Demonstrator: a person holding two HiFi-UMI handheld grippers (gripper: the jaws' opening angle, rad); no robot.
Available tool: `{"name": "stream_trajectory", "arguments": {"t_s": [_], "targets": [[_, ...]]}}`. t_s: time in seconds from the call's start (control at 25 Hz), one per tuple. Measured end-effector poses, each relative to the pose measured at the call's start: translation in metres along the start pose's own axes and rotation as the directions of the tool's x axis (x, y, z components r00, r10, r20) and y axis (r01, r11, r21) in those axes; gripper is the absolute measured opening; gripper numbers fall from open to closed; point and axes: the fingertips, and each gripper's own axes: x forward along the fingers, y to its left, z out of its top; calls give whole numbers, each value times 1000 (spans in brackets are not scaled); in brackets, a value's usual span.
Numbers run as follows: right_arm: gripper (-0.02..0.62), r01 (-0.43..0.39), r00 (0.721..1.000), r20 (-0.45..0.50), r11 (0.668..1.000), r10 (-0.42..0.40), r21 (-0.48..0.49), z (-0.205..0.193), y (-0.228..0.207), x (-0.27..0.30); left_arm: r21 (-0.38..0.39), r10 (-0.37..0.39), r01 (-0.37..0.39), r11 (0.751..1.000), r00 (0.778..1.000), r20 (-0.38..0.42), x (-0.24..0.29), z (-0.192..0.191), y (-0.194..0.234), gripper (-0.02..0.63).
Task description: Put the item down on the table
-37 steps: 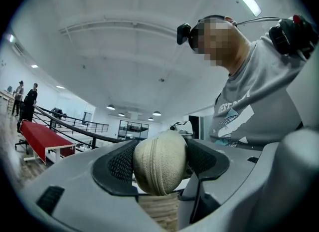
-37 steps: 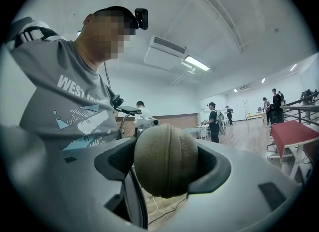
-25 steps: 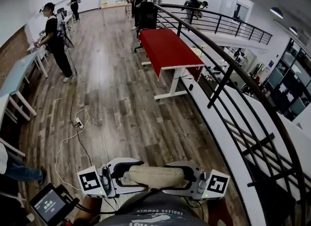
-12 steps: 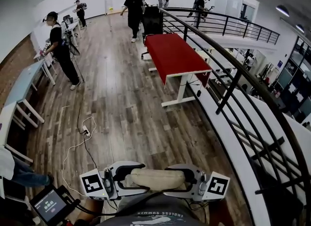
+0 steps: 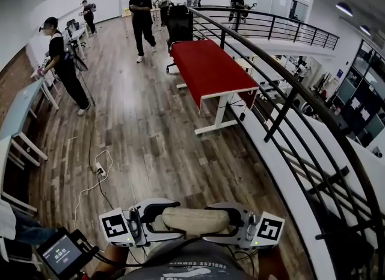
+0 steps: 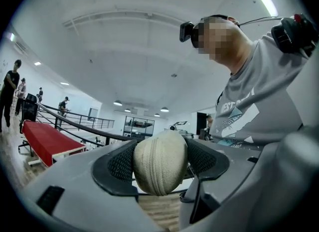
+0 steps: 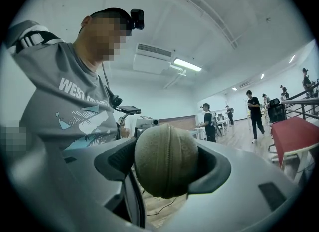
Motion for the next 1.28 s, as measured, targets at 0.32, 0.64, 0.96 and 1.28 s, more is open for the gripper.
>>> {"name": "stream_trajectory", "arguments": {"t_s": [0.32, 0.64, 0.96, 1.28], "targets": [[270, -48, 999, -22, 999, 48, 4, 4, -93, 70, -11, 45, -45, 999, 998, 37, -46, 9, 104, 321], [270, -96, 994, -47, 995, 95, -32, 9, -184, 168, 14, 94, -95, 995, 994, 58, -121, 18, 212, 321], [270, -107, 993, -48, 994, 107, -12, 10, -266, 201, -31, 104, -103, 994, 994, 35, -132, 16, 301, 322], [270, -163, 986, -27, 987, 163, 14, 20, -389, 229, -47, 163, -161, 986, 986, 32, -131, 27, 424, 322]]}}
